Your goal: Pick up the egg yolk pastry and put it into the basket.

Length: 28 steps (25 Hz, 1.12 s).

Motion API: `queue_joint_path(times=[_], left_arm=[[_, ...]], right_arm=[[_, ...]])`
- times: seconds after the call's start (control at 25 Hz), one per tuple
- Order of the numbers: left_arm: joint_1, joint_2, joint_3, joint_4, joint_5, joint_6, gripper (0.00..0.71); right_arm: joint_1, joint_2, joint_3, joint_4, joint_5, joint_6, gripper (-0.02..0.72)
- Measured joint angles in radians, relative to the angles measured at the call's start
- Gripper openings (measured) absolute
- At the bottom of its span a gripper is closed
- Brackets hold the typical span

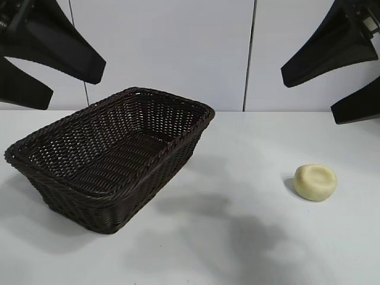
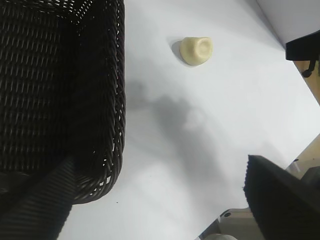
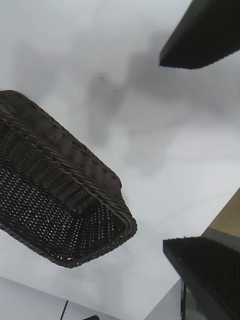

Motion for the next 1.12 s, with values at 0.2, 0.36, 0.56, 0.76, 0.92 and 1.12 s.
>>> queue_joint_path(times=[0.2, 0.36, 0.56, 0.76, 0.92, 1.12], left_arm=[[0.000, 0.000, 0.000, 0.000, 0.000, 0.000, 0.658], [0.000, 0.000, 0.000, 0.000, 0.000, 0.000, 0.658], [0.000, 0.000, 0.000, 0.000, 0.000, 0.000, 0.658], [0.000, 0.000, 0.000, 0.000, 0.000, 0.000, 0.658], [0.000, 0.000, 0.000, 0.000, -0.001, 0.000, 0.658], [0.000, 0.000, 0.000, 0.000, -0.031, 0.000, 0.658]], right_arm=[[0.000, 0.000, 0.000, 0.000, -0.004, 0.000, 0.655], [0.000, 0.000, 0.000, 0.000, -0.004, 0.000, 0.655], [0.000, 0.000, 0.000, 0.000, -0.004, 0.000, 0.655], [0.000, 0.000, 0.000, 0.000, -0.004, 0.000, 0.655], [0.000, 0.000, 0.000, 0.000, -0.004, 0.000, 0.655], [0.000, 0.000, 0.000, 0.000, -0.004, 0.000, 0.655]])
